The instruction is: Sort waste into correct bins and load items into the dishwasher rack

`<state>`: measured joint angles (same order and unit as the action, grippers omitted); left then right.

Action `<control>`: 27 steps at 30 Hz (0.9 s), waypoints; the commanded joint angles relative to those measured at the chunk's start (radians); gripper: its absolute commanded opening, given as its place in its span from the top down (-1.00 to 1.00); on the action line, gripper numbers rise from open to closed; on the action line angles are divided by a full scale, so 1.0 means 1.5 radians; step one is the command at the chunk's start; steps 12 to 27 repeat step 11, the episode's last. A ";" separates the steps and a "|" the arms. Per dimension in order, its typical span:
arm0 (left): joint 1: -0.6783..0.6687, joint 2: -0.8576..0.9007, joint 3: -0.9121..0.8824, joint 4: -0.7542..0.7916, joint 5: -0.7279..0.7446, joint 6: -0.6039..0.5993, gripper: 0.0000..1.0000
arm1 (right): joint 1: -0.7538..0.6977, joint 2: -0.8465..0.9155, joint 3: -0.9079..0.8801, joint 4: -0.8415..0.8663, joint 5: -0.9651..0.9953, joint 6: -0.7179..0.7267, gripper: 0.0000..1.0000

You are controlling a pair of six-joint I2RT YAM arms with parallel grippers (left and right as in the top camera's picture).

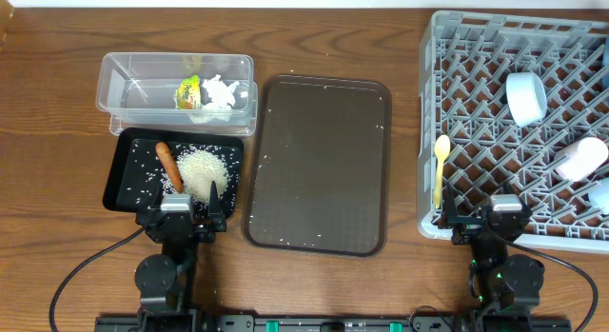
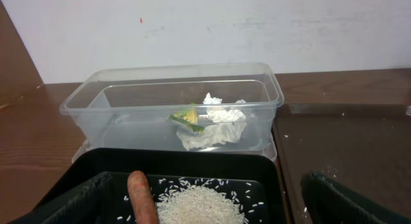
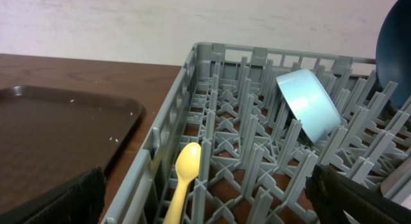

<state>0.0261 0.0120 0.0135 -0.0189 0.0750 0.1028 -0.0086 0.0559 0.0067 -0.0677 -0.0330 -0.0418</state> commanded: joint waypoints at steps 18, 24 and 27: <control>0.002 -0.005 -0.006 -0.029 0.007 0.006 -0.88 | 0.006 -0.007 -0.001 -0.003 -0.005 -0.010 -0.98; 0.002 -0.005 -0.006 -0.029 0.007 0.006 -0.88 | 0.006 -0.007 -0.001 -0.003 -0.005 -0.010 -0.98; 0.002 -0.005 -0.006 -0.029 0.007 0.006 -0.88 | 0.006 -0.007 -0.001 -0.003 -0.005 -0.010 -0.98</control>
